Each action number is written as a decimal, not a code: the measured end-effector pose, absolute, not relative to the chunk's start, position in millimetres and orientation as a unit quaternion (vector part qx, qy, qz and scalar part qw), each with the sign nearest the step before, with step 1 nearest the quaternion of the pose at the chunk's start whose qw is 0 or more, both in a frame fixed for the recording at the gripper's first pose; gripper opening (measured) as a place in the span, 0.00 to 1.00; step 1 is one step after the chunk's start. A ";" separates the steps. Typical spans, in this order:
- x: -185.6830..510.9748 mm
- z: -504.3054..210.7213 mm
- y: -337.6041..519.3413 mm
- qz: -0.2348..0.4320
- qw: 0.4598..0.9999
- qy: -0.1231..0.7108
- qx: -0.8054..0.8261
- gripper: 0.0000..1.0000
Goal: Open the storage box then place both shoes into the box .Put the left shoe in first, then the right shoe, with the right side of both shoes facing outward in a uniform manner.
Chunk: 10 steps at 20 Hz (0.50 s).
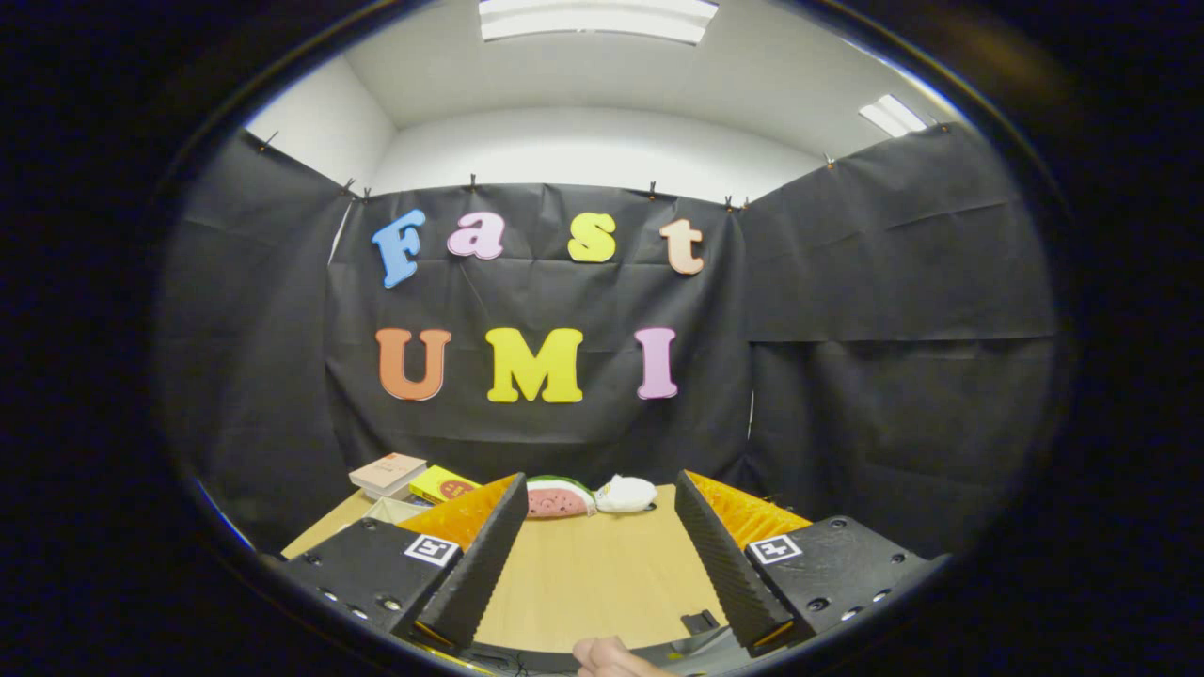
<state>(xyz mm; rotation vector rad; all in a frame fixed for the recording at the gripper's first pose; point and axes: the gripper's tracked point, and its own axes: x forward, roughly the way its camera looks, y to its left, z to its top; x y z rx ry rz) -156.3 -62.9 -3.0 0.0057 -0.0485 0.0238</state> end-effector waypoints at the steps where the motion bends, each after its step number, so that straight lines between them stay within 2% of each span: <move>1: -157.1 -6.4 -58.3 0.017 1.000 -0.021 0.006 0.96; 10: -143.1 -6.0 -51.0 0.014 1.000 -0.016 0.007 0.96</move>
